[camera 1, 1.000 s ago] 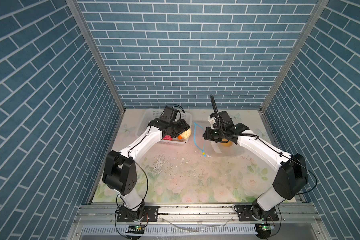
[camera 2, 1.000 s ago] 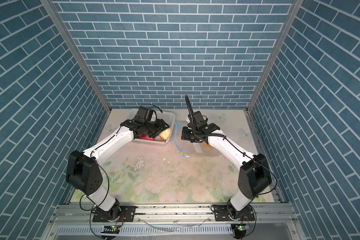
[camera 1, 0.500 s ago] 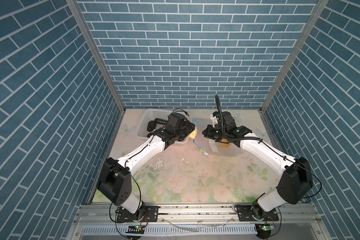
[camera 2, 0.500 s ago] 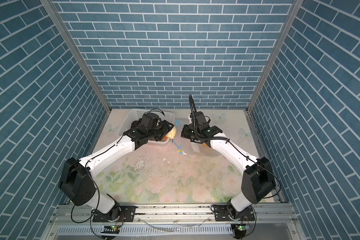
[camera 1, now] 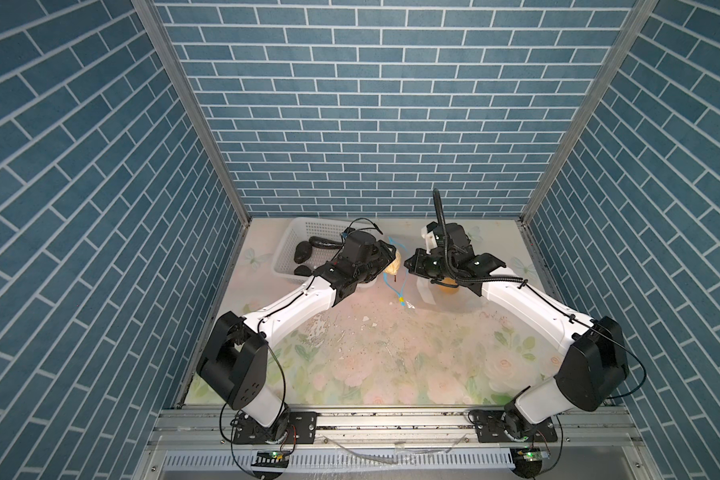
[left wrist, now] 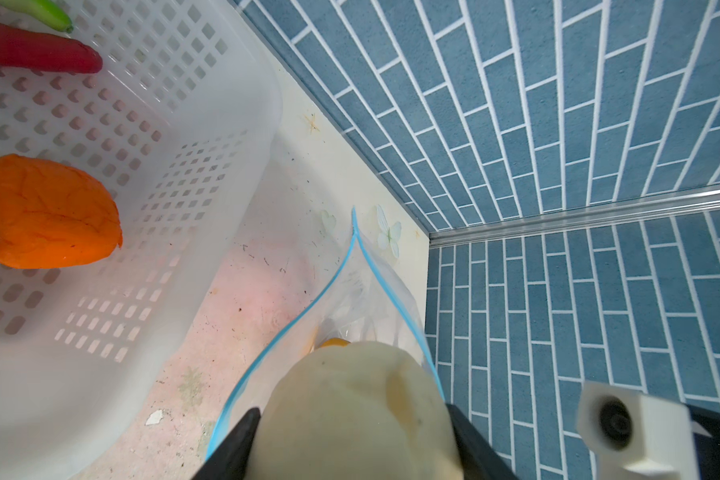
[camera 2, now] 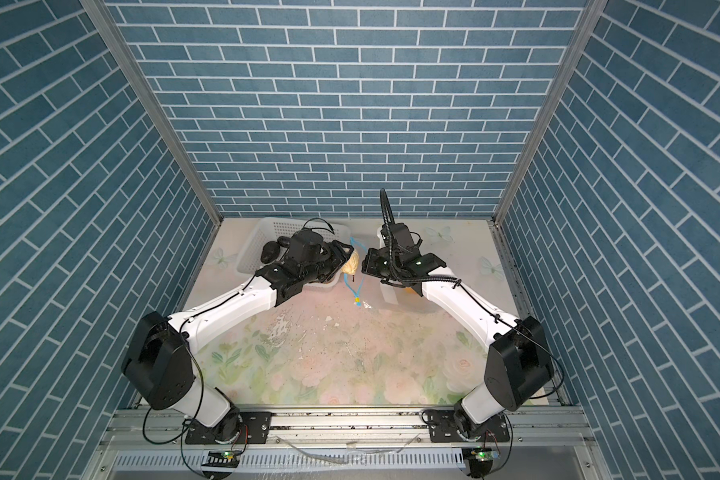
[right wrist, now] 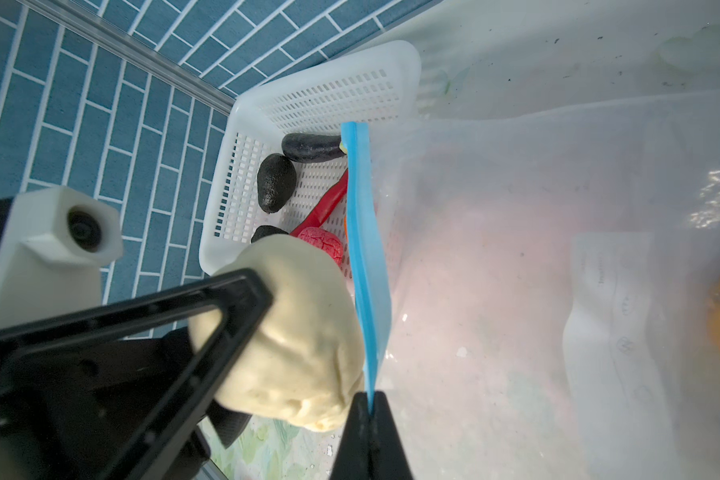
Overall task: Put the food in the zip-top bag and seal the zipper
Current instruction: 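Lower the white bun into the bag mouth next to the right gripper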
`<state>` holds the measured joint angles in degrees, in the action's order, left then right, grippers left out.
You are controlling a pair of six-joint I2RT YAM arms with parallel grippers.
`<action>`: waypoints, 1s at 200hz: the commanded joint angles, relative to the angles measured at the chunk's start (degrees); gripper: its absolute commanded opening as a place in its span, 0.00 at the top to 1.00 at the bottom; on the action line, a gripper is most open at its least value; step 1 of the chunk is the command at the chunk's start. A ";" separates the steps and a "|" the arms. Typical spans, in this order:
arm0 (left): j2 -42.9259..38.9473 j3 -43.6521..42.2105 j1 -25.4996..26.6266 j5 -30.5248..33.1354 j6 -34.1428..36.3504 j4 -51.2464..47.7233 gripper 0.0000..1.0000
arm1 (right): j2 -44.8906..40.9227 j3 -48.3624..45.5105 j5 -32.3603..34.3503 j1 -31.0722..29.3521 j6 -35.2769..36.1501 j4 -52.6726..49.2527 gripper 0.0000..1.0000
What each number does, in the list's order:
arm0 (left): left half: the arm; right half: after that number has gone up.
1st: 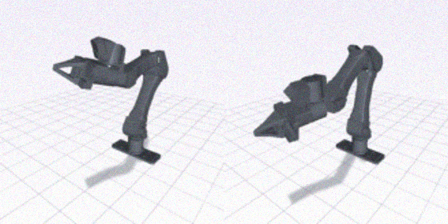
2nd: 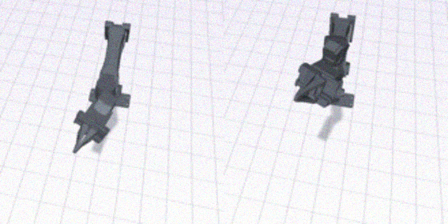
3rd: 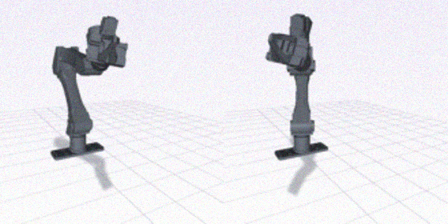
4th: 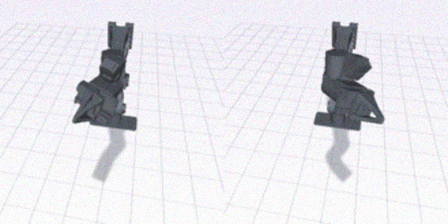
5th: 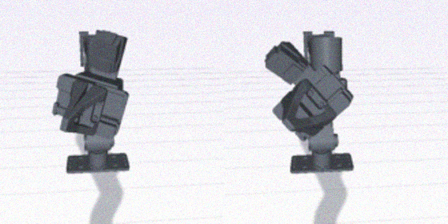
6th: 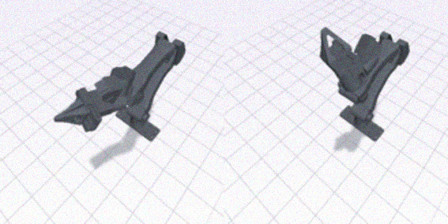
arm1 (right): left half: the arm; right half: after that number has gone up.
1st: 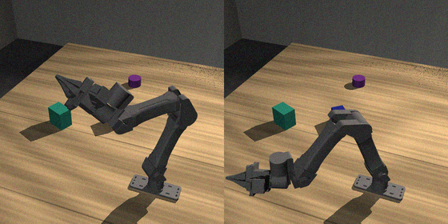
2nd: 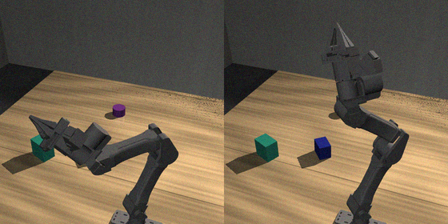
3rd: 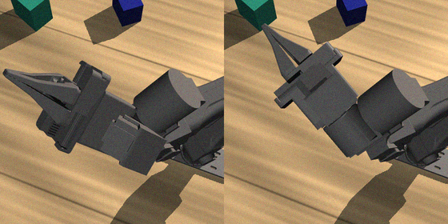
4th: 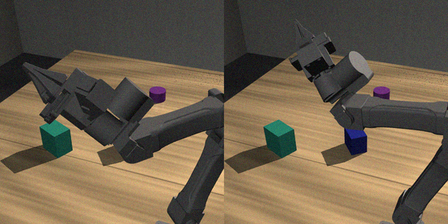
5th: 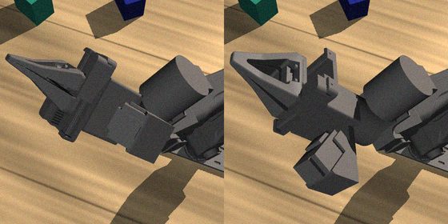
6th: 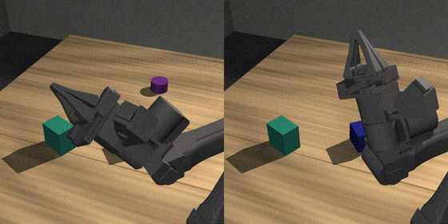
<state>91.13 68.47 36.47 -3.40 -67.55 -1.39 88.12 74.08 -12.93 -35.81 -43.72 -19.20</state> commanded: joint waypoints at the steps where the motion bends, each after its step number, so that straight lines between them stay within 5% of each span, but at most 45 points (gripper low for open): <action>1: 0.92 -1.11 0.36 1.26 0.93 1.72 0.55 | -1.59 -0.63 -0.26 0.30 -1.71 0.80 1.00; 200: 3.36 -0.35 0.50 1.20 2.24 1.12 0.55 | -1.68 -0.37 -0.43 0.30 -1.71 0.89 1.00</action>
<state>93.78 67.51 36.67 -2.61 -66.61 -0.19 88.12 74.08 -13.13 -35.81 -43.72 -19.20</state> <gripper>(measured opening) 0.652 0.044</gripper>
